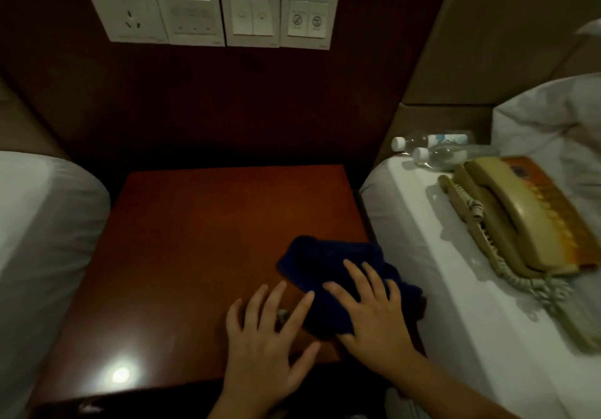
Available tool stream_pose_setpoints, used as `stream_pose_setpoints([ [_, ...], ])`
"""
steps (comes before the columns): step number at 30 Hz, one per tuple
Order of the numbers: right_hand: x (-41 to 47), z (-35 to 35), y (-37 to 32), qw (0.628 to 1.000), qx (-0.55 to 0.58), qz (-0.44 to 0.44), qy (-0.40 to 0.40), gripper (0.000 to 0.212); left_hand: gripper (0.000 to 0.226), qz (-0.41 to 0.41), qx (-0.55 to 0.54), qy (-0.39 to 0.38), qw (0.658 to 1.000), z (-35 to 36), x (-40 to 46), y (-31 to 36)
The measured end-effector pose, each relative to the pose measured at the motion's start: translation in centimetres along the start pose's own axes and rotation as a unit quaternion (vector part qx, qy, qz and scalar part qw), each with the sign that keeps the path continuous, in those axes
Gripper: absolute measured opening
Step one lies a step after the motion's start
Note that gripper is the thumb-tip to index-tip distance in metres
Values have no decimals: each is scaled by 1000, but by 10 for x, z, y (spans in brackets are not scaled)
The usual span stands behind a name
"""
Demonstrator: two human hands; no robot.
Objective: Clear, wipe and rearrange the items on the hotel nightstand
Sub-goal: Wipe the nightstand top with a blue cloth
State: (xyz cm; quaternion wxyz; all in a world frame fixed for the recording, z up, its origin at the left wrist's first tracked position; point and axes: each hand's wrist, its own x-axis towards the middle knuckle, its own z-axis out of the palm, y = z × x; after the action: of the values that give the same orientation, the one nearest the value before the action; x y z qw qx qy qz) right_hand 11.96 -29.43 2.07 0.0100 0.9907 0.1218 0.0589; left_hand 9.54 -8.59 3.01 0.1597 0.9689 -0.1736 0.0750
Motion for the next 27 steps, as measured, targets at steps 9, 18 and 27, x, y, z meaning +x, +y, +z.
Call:
stream_pose_setpoints([
  [9,53,9,13,998,-2,59,26,67,79,69,103,-20,992,28,17,17],
  [18,246,31,55,995,43,94,2,62,82,16,106,17,994,36,22,24],
  [27,247,31,54,997,29,73,2,61,85,47,136,27,989,37,16,16],
])
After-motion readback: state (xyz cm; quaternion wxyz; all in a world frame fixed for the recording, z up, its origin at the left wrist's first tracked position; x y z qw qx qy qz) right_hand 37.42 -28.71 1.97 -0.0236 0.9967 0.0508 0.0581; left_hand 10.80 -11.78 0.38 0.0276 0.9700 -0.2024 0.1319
